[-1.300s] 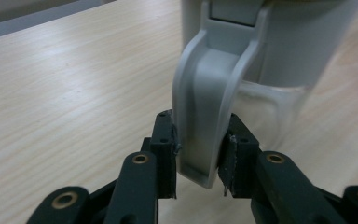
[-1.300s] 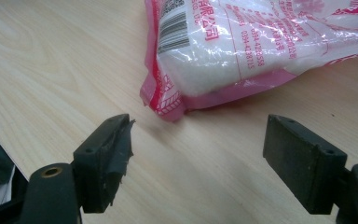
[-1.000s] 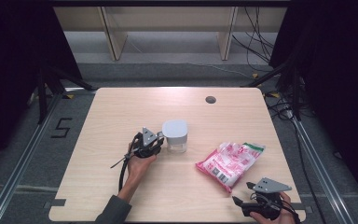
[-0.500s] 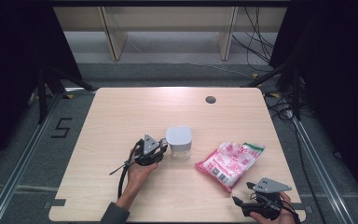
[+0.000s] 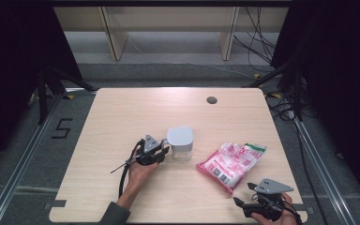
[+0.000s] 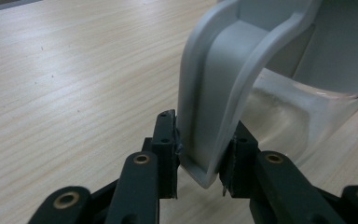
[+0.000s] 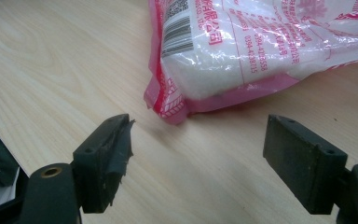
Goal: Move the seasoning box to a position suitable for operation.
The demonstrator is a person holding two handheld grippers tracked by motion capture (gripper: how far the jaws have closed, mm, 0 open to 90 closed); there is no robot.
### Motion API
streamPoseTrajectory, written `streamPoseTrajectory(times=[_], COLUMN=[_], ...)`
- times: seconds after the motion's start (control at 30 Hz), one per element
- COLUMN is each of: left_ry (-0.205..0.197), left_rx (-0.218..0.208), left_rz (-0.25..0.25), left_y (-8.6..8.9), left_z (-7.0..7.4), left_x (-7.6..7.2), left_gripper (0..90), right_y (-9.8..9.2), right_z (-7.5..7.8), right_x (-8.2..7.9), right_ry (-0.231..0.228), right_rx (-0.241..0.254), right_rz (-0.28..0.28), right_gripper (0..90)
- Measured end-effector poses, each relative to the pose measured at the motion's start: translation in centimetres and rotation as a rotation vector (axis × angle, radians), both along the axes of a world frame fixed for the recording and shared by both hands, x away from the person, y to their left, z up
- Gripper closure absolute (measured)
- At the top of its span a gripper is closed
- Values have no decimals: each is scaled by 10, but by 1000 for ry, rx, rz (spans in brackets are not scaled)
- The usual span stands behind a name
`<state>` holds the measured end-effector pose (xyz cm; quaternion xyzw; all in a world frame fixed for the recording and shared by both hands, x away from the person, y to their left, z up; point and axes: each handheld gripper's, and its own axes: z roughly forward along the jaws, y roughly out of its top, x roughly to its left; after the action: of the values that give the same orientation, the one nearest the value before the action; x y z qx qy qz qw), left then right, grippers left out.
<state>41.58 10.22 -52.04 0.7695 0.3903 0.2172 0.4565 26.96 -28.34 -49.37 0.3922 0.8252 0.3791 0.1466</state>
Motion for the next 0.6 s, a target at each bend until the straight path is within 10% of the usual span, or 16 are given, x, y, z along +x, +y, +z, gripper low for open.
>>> streamPoseTrajectory(times=[0.27,0.6], left_ry=[42,44], left_rx=[71,11], left_rz=[-34,-42], left_y=[12,23], left_z=[12,36], left_x=[-9,-28], left_gripper=[487,331], right_y=[0,-1], right_z=[0,1], right_x=[0,-1], right_ry=[-18,-5], right_rx=[-8,-1], right_rz=[12,0], right_gripper=[235,233])
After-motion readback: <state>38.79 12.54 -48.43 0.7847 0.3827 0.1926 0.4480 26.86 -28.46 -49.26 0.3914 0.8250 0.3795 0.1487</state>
